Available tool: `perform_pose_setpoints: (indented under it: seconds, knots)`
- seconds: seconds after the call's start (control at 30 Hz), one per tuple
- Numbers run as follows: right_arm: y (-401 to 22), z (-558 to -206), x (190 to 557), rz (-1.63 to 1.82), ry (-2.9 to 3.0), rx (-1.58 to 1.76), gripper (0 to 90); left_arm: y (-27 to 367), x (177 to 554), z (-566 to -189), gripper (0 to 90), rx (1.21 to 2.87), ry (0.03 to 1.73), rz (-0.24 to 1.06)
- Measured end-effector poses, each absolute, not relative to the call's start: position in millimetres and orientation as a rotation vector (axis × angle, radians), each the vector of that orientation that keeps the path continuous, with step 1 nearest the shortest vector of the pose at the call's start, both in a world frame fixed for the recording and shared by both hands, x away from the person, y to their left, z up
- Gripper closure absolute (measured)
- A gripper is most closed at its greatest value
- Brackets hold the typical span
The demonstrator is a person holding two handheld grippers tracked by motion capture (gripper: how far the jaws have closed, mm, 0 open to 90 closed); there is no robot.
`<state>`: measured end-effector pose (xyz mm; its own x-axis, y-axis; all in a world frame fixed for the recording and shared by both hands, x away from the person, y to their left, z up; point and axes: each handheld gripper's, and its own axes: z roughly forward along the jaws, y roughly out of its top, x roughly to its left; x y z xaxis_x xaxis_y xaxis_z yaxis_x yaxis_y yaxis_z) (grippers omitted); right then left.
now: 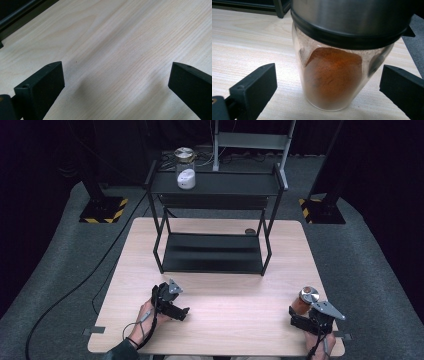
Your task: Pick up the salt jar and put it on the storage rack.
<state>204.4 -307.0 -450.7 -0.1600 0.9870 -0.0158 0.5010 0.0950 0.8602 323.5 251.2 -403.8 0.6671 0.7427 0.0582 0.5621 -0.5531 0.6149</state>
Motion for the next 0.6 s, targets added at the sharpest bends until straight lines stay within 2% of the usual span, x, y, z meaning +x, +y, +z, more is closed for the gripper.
perform_pose_setpoints:
  seconds: [0.23, 0.6]
  knots:
    - [-307, -451, 205, 0.976, 1.741, 1.47, 0.0, 263, 321, -417, 0.0, 2.25, 1.045, 0.373]
    - [-306, -450, 205, 0.97, 1.742, 1.468, 0.0, 270, 305, -433, 0.0, 2.153, 1.05, 0.428]
